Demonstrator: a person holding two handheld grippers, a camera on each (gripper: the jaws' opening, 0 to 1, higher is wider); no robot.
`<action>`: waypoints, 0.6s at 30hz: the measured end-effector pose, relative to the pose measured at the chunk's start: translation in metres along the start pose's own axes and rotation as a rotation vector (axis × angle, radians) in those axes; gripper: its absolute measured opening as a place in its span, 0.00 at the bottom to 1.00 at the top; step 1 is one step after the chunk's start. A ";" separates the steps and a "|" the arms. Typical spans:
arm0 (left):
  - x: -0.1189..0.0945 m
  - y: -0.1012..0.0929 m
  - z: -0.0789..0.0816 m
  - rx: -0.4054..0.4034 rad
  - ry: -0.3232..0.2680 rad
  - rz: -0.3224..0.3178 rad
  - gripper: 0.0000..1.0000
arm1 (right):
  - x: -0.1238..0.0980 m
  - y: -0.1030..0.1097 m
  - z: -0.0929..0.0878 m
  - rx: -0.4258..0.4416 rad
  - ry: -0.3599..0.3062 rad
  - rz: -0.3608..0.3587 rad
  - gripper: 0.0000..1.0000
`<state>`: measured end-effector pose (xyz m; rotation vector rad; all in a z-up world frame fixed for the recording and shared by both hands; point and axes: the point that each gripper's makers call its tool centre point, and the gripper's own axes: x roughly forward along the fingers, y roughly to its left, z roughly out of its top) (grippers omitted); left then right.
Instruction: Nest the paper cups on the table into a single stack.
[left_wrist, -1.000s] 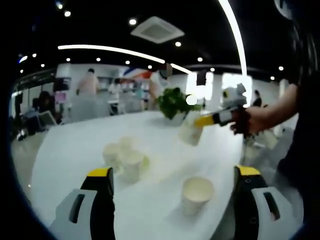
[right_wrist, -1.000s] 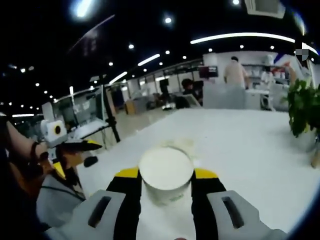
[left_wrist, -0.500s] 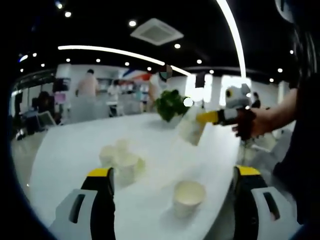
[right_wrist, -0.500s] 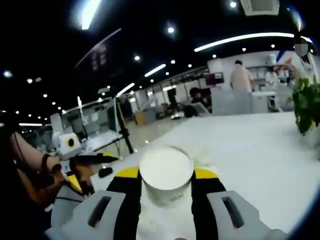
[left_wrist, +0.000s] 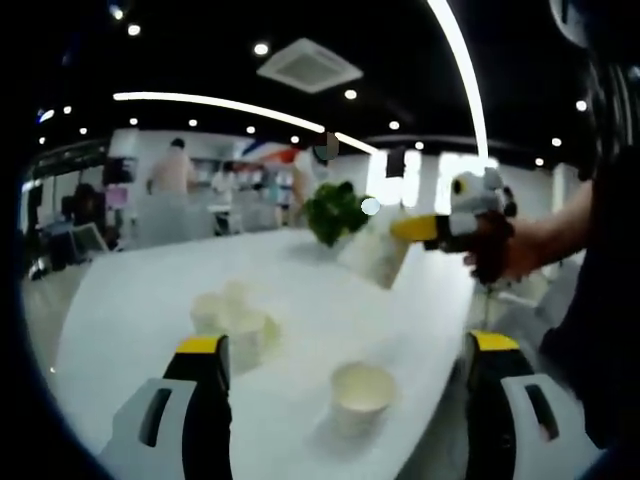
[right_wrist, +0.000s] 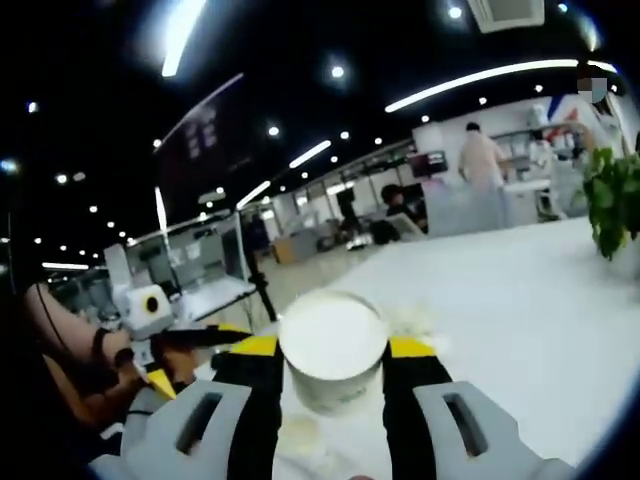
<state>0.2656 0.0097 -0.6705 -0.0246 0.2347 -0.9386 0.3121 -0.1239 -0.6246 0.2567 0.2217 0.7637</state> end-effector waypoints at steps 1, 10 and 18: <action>-0.001 -0.002 0.000 0.001 -0.004 -0.001 0.96 | 0.000 0.001 0.001 0.001 -0.002 0.004 0.35; -0.002 -0.014 -0.001 -0.014 -0.001 -0.028 0.92 | 0.009 0.018 0.003 0.015 -0.018 0.043 0.35; -0.001 -0.023 0.003 -0.017 -0.005 -0.052 0.90 | 0.010 0.027 0.003 0.036 -0.026 0.067 0.35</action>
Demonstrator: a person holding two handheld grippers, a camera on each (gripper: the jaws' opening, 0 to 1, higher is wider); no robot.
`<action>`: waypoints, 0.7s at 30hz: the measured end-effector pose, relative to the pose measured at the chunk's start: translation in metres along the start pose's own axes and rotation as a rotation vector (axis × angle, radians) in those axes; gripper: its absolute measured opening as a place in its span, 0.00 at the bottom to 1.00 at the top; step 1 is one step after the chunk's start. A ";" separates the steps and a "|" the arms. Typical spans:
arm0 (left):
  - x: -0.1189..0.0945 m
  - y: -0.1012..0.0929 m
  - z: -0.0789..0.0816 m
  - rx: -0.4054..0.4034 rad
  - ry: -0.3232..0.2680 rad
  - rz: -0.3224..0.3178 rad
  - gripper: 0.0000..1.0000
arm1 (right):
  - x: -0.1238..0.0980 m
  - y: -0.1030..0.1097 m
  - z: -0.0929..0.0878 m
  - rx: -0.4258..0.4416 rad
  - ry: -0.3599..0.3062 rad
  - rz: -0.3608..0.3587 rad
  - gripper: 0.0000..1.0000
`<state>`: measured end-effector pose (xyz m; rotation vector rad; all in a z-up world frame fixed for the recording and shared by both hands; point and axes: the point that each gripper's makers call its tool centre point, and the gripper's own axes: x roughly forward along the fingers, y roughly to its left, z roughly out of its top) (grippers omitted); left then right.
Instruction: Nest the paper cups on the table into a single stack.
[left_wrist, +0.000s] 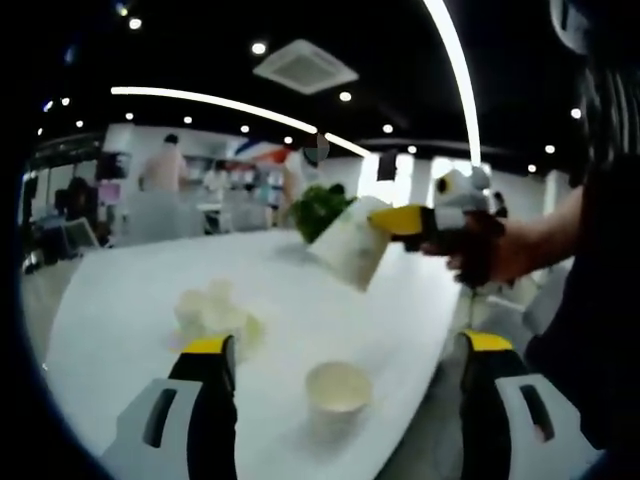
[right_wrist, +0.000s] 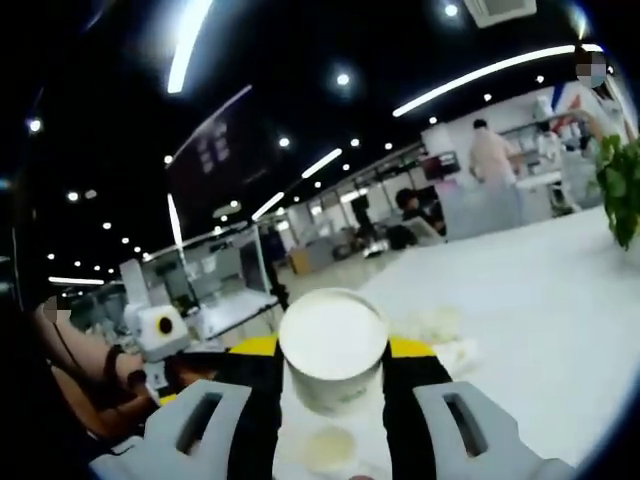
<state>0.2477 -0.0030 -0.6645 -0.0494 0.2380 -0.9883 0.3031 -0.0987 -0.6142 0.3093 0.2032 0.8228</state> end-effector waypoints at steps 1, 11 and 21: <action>0.000 -0.001 0.001 -0.003 -0.001 -0.004 0.90 | 0.000 0.001 0.001 0.004 -0.004 0.001 0.35; 0.013 -0.024 0.006 -0.013 -0.009 -0.079 0.83 | 0.001 0.015 0.001 0.049 -0.018 0.046 0.35; 0.021 -0.038 0.012 -0.051 -0.026 -0.138 0.76 | 0.005 0.035 -0.012 0.075 0.008 0.111 0.35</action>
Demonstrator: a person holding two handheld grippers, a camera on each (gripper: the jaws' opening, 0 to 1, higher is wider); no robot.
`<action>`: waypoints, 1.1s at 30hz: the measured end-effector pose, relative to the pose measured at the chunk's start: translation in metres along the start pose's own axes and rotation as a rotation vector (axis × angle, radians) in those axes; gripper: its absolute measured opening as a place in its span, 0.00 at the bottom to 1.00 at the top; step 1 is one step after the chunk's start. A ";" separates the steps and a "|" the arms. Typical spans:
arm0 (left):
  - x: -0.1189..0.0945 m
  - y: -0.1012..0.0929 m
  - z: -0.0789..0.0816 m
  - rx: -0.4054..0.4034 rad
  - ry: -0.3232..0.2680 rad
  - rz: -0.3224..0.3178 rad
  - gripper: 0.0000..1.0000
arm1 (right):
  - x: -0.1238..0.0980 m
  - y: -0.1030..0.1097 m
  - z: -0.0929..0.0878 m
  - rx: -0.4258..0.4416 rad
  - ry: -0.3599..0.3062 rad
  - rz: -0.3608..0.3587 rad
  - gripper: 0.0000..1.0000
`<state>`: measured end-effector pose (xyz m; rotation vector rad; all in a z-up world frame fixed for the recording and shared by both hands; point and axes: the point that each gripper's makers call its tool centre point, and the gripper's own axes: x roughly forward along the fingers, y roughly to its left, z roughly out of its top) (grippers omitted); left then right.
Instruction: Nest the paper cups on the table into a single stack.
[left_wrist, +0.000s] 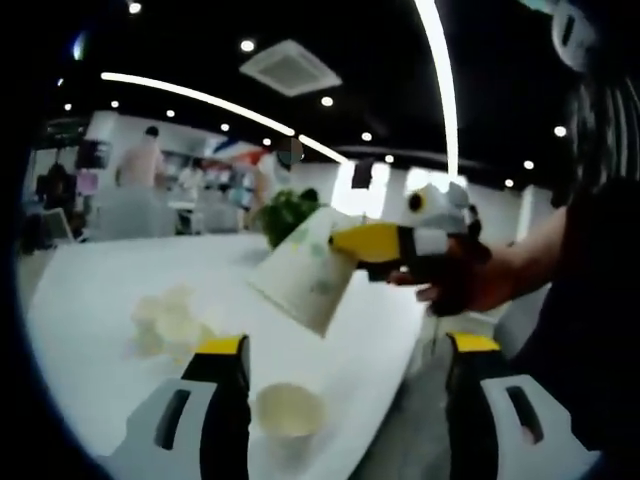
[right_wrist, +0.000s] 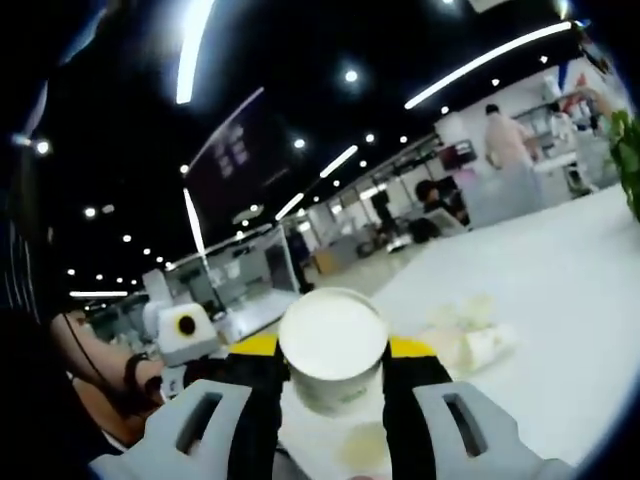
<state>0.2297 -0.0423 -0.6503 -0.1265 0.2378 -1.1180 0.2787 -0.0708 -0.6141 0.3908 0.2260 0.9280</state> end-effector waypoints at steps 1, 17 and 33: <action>0.001 0.000 0.000 -0.003 0.005 -0.003 0.75 | 0.000 0.001 0.000 0.005 -0.001 0.005 0.35; -0.001 -0.004 0.012 -0.110 -0.068 -0.040 0.53 | 0.001 0.012 -0.010 0.049 0.021 0.065 0.35; -0.006 -0.009 0.025 -0.182 -0.113 -0.076 0.35 | -0.011 0.015 -0.012 0.155 -0.013 0.116 0.35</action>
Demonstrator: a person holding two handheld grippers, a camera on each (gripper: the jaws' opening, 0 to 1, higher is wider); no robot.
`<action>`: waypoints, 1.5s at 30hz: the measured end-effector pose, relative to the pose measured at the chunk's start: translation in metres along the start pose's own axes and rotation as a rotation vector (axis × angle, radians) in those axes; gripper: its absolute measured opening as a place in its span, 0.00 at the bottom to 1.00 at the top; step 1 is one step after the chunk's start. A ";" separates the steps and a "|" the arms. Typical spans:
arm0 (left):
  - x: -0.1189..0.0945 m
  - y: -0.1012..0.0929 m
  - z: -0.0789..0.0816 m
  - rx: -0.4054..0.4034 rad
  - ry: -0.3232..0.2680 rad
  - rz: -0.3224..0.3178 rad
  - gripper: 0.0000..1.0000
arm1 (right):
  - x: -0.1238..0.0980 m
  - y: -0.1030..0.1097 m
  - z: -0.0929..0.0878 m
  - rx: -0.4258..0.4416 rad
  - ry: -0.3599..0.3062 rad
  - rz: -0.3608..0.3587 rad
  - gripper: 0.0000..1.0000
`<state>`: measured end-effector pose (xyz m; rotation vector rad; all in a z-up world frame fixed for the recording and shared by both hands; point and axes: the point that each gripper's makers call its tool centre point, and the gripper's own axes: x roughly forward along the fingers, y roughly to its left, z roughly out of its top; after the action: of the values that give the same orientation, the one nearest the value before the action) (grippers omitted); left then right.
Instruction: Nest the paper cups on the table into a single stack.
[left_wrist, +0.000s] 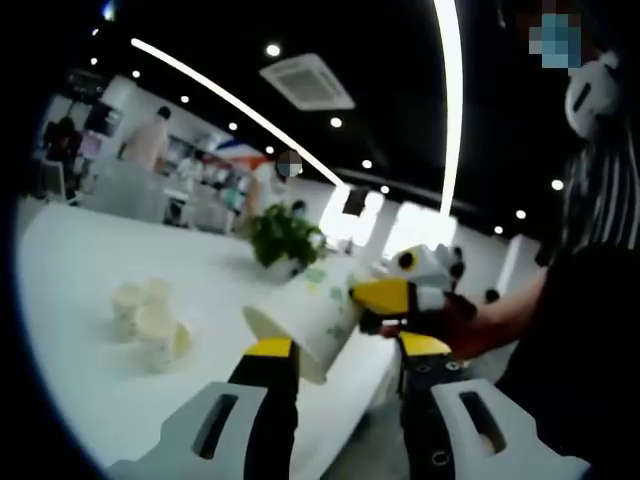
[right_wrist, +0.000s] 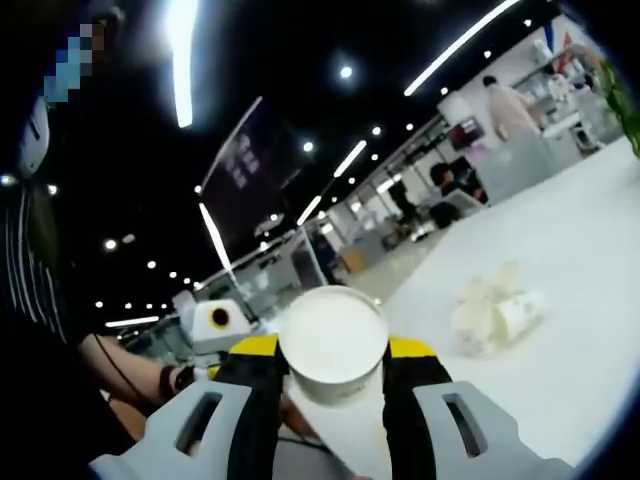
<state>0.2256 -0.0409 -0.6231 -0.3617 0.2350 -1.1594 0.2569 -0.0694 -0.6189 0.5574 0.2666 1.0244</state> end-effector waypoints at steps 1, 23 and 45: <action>0.000 0.000 0.001 -0.001 -0.001 -0.003 0.34 | 0.000 0.000 0.000 0.008 -0.003 0.005 0.35; -0.008 -0.004 0.011 -0.024 -0.029 -0.026 0.16 | -0.001 0.014 -0.003 0.064 -0.021 0.087 0.35; -0.006 -0.013 0.018 -0.101 0.003 -0.097 0.03 | -0.003 0.018 -0.003 0.195 -0.046 0.166 0.36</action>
<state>0.2186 -0.0377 -0.6013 -0.4643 0.2821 -1.2468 0.2409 -0.0644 -0.6118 0.7884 0.2849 1.1518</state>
